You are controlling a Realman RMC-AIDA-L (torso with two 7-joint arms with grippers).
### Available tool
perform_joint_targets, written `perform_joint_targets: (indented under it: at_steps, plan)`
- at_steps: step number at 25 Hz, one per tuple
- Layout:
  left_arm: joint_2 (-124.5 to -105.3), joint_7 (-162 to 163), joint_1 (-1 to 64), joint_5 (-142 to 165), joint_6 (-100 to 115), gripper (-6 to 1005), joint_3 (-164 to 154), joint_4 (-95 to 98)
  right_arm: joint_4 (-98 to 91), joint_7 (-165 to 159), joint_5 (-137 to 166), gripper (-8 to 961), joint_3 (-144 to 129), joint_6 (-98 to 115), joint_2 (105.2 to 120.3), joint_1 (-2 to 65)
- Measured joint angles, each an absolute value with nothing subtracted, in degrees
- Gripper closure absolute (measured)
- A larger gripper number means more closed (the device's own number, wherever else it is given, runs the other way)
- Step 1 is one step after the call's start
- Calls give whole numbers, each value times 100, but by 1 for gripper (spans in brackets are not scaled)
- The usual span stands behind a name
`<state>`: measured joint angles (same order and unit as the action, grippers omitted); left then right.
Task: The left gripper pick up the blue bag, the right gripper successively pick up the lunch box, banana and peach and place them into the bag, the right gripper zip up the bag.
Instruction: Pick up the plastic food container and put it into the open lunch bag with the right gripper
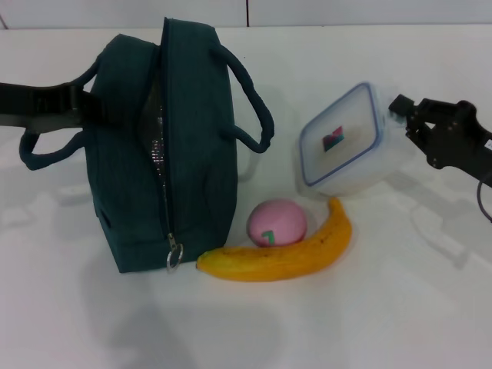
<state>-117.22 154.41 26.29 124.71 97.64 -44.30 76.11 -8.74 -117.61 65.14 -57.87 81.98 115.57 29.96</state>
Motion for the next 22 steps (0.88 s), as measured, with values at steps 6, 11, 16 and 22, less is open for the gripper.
perform_joint_targets:
  at_steps: [6,11,16,22]
  plan:
    - [-11739,15434,2627,12471,9765,962,-4430,7611,-834,-11788,6223,870,-5761,8464,11558,2916]
    - [-11751,15434,2636,12461,9765,962,-4430,7611,-815,-11803,6036,870,-5722,8668,11558,2851]
    - [-11753,15433,2637,12345,9791,962,-4430,7611,-768,-11823,5827,870,-5721,8865,11570,2831]
    - [-11752,15433,2656,12316,9805,962,-4430,7611,-693,-11827,5726,871,-5721,9032,11583,2821]
